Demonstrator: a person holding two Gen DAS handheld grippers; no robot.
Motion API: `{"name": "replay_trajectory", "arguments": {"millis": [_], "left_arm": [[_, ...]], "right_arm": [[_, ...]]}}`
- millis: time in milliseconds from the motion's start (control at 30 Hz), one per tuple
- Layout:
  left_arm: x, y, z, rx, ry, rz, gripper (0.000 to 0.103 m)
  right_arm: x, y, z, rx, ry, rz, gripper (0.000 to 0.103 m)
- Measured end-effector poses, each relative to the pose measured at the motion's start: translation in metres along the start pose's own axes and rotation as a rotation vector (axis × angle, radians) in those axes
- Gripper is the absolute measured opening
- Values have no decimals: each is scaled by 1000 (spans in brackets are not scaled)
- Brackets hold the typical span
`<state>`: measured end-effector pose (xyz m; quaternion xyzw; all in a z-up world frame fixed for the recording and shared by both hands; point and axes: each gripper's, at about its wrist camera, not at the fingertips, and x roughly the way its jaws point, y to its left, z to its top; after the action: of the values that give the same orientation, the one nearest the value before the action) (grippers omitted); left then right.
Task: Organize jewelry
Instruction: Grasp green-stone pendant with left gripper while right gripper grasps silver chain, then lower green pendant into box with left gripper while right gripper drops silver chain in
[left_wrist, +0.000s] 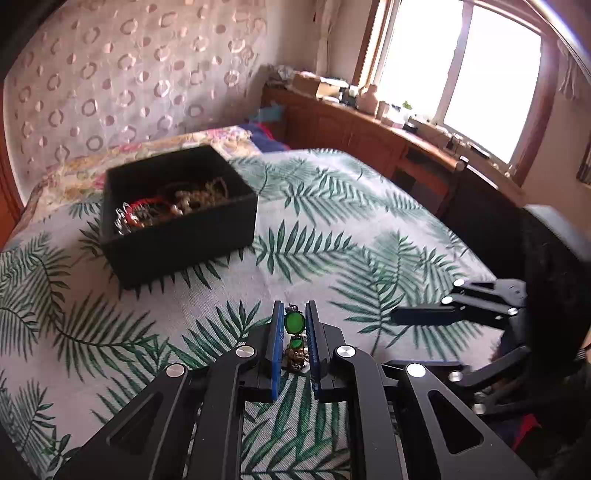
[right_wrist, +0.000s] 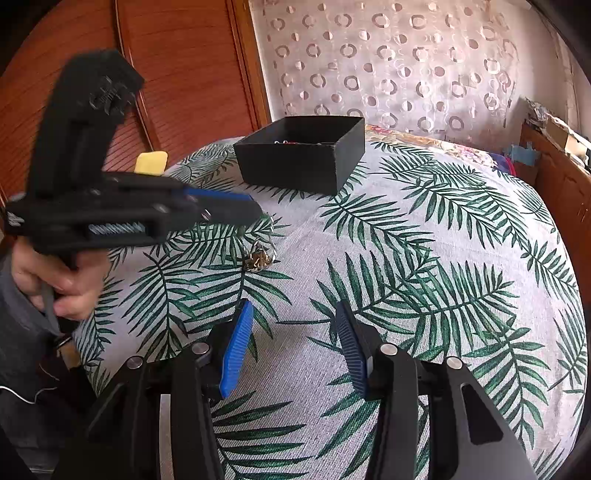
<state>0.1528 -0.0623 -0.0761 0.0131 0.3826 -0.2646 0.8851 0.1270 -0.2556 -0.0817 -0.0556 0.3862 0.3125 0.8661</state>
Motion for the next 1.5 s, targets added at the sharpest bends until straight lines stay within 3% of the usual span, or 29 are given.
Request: {"name": "replay_trajectory", "arguments": {"millis": [400, 733, 933, 1000, 1033, 1300, 1500], "left_arm": [[-45, 11, 1, -56, -108, -11, 11], [-69, 33, -5, -97, -150, 30, 11], [-73, 41, -10, -111, -153, 41, 11], [-73, 41, -10, -113, -154, 44, 11], [-73, 42, -10, -114, -153, 45, 11], [-70, 43, 1, -103, -157, 66, 11], [-70, 46, 26, -75, -180, 84, 11]], "right_arm": [[16, 12, 17, -63, 45, 14, 49], [44, 29, 39, -149, 100, -4, 49], [59, 29, 44, -160, 119, -44, 36], [59, 30, 44, -163, 118, -49, 27], [60, 30, 44, -170, 116, -50, 16], [50, 27, 50, -198, 85, -44, 16], [31, 18, 84, -208, 7, -54, 16]]}}
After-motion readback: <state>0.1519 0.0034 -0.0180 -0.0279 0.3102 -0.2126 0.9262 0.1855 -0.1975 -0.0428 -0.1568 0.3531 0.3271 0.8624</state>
